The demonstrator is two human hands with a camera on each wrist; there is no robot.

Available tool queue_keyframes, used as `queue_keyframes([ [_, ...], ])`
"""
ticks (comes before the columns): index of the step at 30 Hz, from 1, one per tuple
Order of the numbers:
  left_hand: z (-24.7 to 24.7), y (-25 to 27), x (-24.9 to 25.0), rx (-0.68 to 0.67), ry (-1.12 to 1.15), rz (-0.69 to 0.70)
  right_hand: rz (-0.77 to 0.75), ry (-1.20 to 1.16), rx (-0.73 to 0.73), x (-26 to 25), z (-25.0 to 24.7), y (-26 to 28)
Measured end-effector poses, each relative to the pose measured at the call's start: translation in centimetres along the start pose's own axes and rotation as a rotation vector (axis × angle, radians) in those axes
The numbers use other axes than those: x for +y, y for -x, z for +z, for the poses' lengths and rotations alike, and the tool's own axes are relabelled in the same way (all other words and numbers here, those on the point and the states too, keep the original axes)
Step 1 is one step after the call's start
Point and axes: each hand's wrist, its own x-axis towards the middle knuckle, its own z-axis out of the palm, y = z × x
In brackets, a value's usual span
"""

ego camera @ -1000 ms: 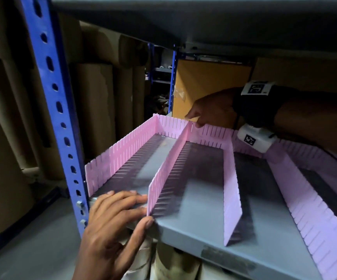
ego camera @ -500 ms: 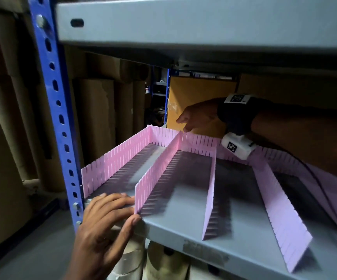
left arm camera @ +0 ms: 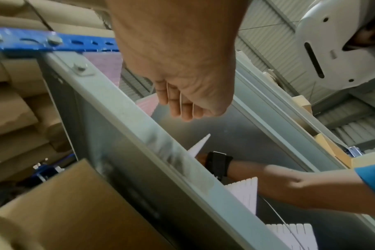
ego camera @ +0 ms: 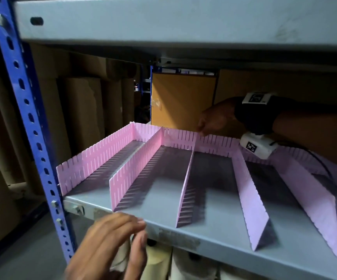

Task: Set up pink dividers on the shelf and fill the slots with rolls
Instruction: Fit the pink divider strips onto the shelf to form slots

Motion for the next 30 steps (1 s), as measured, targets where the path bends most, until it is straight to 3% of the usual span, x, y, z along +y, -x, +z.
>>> queue_keyframes([
  [2, 1.5, 0.8, 1.6, 0.051, 0.047, -0.077, -0.021, 0.024, 0.013, 0.0, 0.7, 0.0],
  [14, 5.2, 1.7, 2.3, 0.013, 0.023, -0.215, -0.109, 0.061, 0.114, 0.4, 1.8, 0.5],
  [21, 5.7, 1.7, 2.0, 0.033, 0.016, -0.208, -0.106, 0.120, 0.131, 0.6, 2.5, -0.1],
  [30, 5.8, 2.0, 1.4, 0.007, 0.027, -0.181, -0.074, -0.007, 0.129, 0.8, 2.0, 0.1],
])
